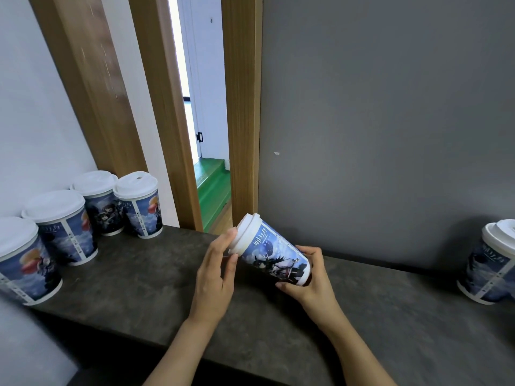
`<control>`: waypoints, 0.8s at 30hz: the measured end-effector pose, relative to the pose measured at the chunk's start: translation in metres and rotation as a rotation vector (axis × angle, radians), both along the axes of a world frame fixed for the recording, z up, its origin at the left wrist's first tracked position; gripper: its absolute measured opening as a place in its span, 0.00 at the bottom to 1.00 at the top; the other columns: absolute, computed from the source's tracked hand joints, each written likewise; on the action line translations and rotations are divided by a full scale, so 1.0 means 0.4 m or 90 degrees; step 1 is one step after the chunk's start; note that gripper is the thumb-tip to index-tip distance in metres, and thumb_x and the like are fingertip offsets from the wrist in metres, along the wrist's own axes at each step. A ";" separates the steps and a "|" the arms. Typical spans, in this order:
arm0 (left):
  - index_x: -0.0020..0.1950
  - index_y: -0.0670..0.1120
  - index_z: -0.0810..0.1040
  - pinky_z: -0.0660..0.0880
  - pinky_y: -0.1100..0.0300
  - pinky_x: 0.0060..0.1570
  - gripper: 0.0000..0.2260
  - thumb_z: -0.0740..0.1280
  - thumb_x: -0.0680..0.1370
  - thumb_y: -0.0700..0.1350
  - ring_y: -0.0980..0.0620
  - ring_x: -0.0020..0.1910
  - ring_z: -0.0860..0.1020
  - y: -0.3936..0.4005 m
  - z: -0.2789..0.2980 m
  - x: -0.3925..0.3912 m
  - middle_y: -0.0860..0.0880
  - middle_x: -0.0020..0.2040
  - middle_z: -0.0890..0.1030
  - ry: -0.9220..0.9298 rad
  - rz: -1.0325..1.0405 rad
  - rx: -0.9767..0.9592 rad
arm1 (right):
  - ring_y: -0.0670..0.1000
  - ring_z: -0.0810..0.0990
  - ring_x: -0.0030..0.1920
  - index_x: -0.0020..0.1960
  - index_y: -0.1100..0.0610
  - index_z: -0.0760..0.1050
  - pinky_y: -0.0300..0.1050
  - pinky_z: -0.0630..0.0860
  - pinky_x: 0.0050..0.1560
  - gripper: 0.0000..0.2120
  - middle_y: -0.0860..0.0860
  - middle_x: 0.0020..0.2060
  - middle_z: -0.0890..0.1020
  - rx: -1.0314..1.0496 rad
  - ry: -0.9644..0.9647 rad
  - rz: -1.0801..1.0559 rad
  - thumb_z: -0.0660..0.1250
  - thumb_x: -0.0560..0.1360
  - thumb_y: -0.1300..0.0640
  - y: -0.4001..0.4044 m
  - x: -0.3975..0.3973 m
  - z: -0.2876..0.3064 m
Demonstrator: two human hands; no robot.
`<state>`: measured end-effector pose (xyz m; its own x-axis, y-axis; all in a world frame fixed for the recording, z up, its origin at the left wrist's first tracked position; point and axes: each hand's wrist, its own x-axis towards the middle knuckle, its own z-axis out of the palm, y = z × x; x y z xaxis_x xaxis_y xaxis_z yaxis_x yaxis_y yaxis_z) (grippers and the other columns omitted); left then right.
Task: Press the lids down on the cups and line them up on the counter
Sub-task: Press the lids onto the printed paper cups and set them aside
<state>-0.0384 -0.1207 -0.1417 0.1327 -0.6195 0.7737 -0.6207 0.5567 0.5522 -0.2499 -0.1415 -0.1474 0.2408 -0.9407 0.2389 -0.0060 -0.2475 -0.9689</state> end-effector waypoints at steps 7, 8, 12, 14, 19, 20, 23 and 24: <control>0.73 0.59 0.60 0.75 0.61 0.60 0.23 0.62 0.80 0.49 0.50 0.70 0.71 0.003 -0.008 -0.008 0.51 0.72 0.69 0.123 -0.061 0.028 | 0.48 0.85 0.47 0.54 0.47 0.74 0.36 0.78 0.43 0.22 0.49 0.49 0.86 0.084 -0.055 0.007 0.78 0.64 0.56 0.005 0.000 0.017; 0.72 0.60 0.61 0.75 0.60 0.60 0.22 0.62 0.80 0.48 0.50 0.69 0.72 0.002 -0.010 -0.008 0.51 0.71 0.69 0.118 -0.053 0.030 | 0.47 0.84 0.46 0.55 0.48 0.74 0.36 0.77 0.42 0.22 0.50 0.49 0.86 0.100 -0.062 0.017 0.78 0.63 0.52 0.004 -0.001 0.020; 0.68 0.68 0.61 0.68 0.72 0.62 0.21 0.61 0.79 0.49 0.66 0.66 0.70 0.005 -0.007 -0.003 0.70 0.65 0.68 0.086 0.033 0.071 | 0.50 0.84 0.51 0.59 0.57 0.73 0.39 0.78 0.46 0.28 0.53 0.52 0.85 0.126 -0.047 0.074 0.77 0.64 0.46 0.002 -0.004 0.025; 0.69 0.62 0.64 0.65 0.76 0.60 0.19 0.61 0.80 0.47 0.69 0.65 0.68 0.007 -0.006 -0.001 0.71 0.64 0.68 0.063 0.047 0.055 | 0.51 0.84 0.54 0.59 0.56 0.74 0.40 0.78 0.51 0.27 0.51 0.54 0.85 0.115 -0.022 0.080 0.76 0.65 0.45 0.006 -0.003 0.025; 0.66 0.48 0.70 0.66 0.74 0.61 0.14 0.59 0.81 0.46 0.68 0.64 0.69 0.005 0.002 0.002 0.62 0.62 0.70 0.035 0.070 -0.010 | 0.43 0.80 0.60 0.65 0.46 0.70 0.36 0.76 0.58 0.35 0.38 0.58 0.79 0.000 0.096 0.044 0.81 0.62 0.53 0.017 0.015 0.021; 0.66 0.48 0.70 0.66 0.72 0.62 0.14 0.59 0.81 0.45 0.67 0.64 0.69 0.005 0.003 0.001 0.61 0.62 0.70 0.020 0.065 -0.024 | 0.42 0.78 0.61 0.64 0.44 0.68 0.35 0.75 0.59 0.38 0.35 0.58 0.78 -0.022 0.117 0.027 0.82 0.60 0.54 0.016 0.018 0.021; 0.69 0.48 0.69 0.65 0.69 0.66 0.16 0.59 0.81 0.43 0.63 0.67 0.69 0.006 0.005 -0.006 0.59 0.65 0.69 -0.016 0.036 -0.051 | 0.41 0.80 0.58 0.60 0.44 0.69 0.31 0.74 0.54 0.36 0.36 0.55 0.79 -0.068 0.138 -0.008 0.83 0.59 0.54 0.015 0.018 0.019; 0.71 0.49 0.68 0.64 0.69 0.67 0.18 0.59 0.81 0.44 0.62 0.68 0.68 0.006 0.006 -0.009 0.58 0.66 0.69 -0.018 0.029 -0.040 | 0.42 0.81 0.56 0.59 0.46 0.70 0.31 0.75 0.52 0.33 0.37 0.54 0.80 -0.069 0.134 -0.007 0.82 0.60 0.53 0.015 0.015 0.019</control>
<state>-0.0419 -0.1182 -0.1394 0.1372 -0.5629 0.8151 -0.6611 0.5607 0.4985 -0.2440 -0.1353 -0.1399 0.2852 -0.9155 0.2837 -0.2086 -0.3481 -0.9139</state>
